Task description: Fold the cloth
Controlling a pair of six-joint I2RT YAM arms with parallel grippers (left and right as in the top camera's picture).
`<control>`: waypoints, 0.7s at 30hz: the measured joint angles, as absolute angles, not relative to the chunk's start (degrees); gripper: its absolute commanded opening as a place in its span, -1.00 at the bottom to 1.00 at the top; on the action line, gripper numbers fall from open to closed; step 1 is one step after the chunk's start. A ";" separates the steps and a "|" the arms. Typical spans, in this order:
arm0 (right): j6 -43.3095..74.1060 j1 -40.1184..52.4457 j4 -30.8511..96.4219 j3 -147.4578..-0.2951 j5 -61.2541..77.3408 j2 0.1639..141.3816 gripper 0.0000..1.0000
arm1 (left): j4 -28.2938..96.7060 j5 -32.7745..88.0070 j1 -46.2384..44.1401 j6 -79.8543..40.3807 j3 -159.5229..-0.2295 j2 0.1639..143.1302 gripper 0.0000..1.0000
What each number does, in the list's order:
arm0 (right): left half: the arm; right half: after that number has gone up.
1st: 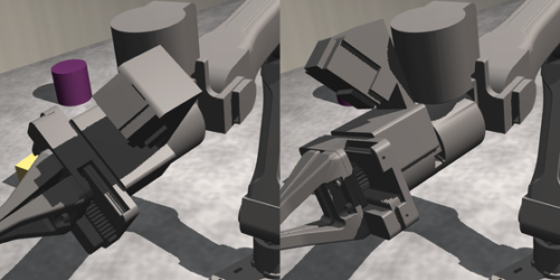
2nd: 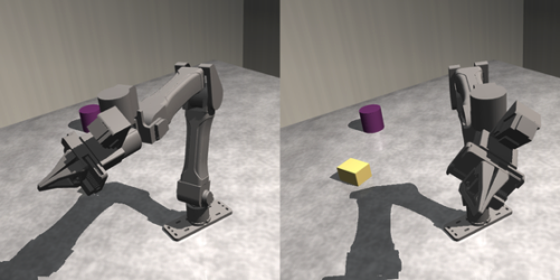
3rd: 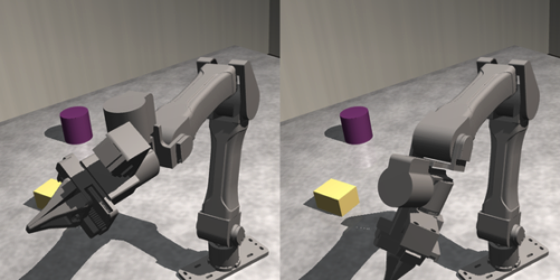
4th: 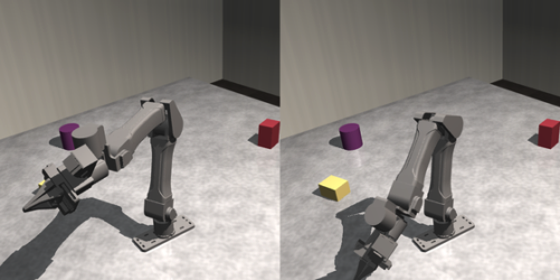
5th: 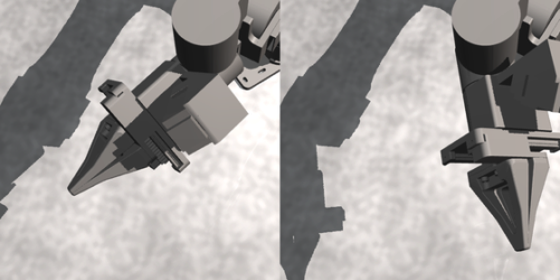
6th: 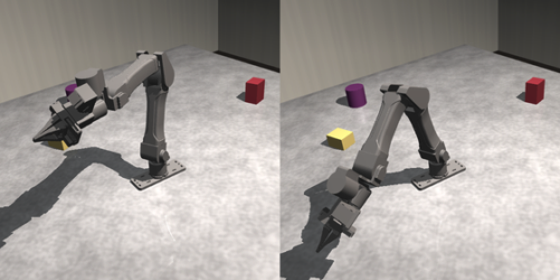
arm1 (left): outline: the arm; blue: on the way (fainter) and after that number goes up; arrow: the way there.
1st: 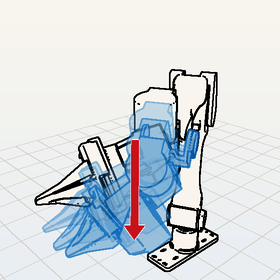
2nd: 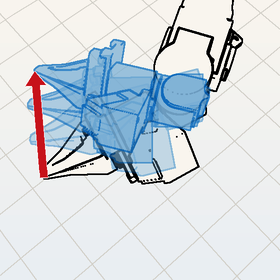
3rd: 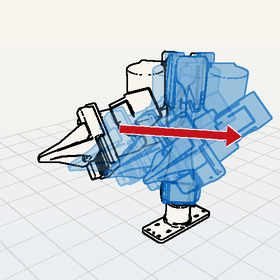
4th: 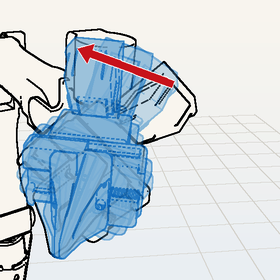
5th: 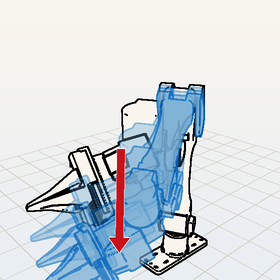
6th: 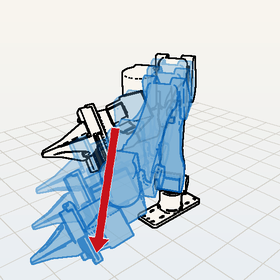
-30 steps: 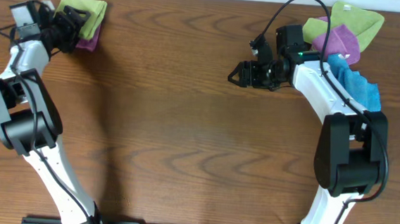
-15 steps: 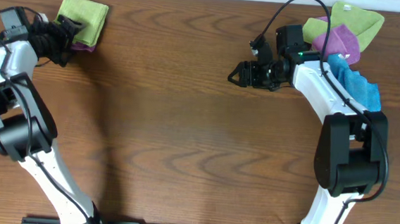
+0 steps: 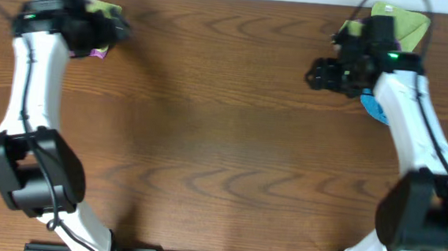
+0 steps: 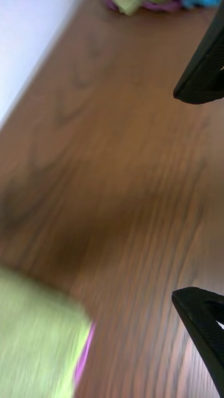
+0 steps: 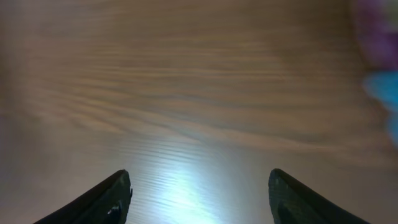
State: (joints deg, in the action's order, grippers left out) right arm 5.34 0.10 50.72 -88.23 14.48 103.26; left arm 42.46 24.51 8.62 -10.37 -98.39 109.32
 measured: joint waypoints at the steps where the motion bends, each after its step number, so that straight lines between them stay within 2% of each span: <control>1: 5.34 -0.67 51.90 -88.33 12.21 101.78 0.45 | 42.57 23.62 6.48 -9.67 -98.39 109.40 0.91; 7: 5.30 -5.76 54.30 -88.27 1.37 98.50 0.43 | 42.61 20.56 -4.75 -6.98 -98.39 110.02 0.91; 14: 4.86 -12.23 41.60 -80.86 -4.01 100.44 0.30 | 43.18 19.90 -12.27 -6.11 -98.39 115.79 0.91; 21: 4.69 -14.39 30.37 -78.89 -4.58 107.44 0.22 | 43.27 19.27 -14.33 -6.07 -98.39 118.52 0.91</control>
State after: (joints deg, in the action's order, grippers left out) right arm 4.69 -14.39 30.37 -78.89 -4.58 107.44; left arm 43.27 19.27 -14.33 -6.07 -98.39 118.52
